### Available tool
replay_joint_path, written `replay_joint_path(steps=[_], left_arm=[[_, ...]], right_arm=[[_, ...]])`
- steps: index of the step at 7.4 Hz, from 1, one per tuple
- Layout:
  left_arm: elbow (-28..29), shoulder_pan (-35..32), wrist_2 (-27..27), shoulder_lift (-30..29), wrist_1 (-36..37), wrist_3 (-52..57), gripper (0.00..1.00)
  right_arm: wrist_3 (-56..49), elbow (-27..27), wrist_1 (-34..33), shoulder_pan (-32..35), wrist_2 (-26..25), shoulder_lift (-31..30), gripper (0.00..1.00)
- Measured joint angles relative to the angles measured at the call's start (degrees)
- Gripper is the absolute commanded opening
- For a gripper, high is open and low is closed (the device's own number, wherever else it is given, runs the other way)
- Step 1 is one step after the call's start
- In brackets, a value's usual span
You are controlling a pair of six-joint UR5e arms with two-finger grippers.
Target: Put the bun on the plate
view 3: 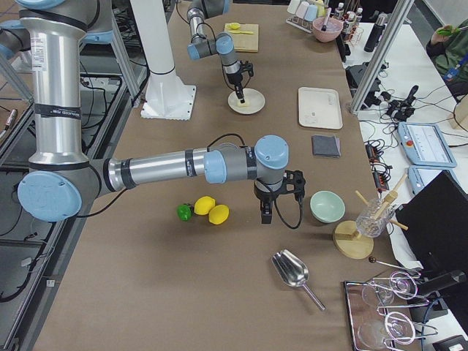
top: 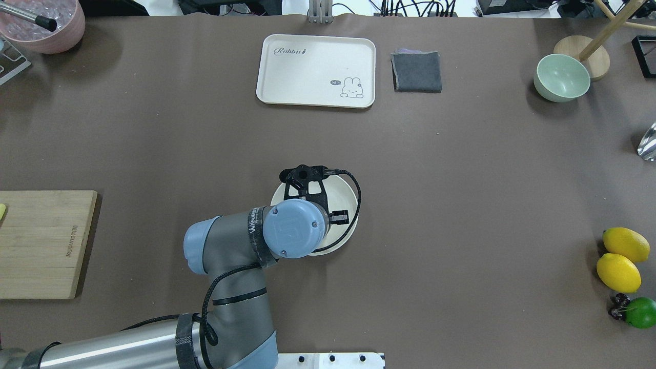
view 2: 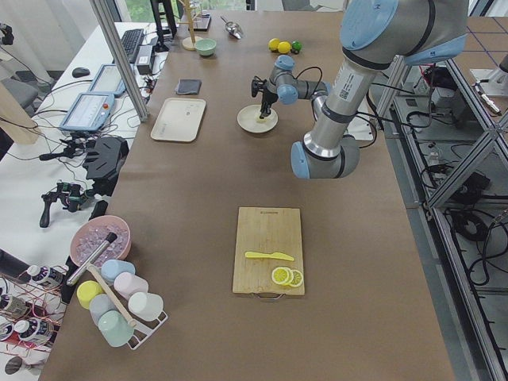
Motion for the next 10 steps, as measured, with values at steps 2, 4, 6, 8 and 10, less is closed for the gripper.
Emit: replay_joint_path(steps=[2, 4, 6, 8, 10], left_arm=[[-0.8, 0.0, 0.0, 0.0, 0.3, 0.4, 0.97], [-5.8, -4.6, -1.4, 0.7, 4.2, 6.7, 0.97], [-10.1, -17.3, -11.6, 5.1, 8.3, 20.8, 0.97], [-11.0, -33.3, -25.0, 14.9, 9.1, 35.8, 0.97], [-7.3, -50.3, -31.6, 23.9, 8.9, 55.9, 0.98]], right_arm=[[0.0, -0.1, -0.1, 0.5, 0.4, -0.1, 1.00], [0.0, -0.2, -0.2, 0.9, 1.0, -0.1, 1.00], [-0.1, -0.3, -0.3, 1.1, 1.4, 0.0, 1.00], [-0.2, -0.3, -0.2, 1.1, 1.5, 0.0, 1.00], [-0.4, -0.4, -0.2, 1.2, 1.5, -0.4, 1.00]])
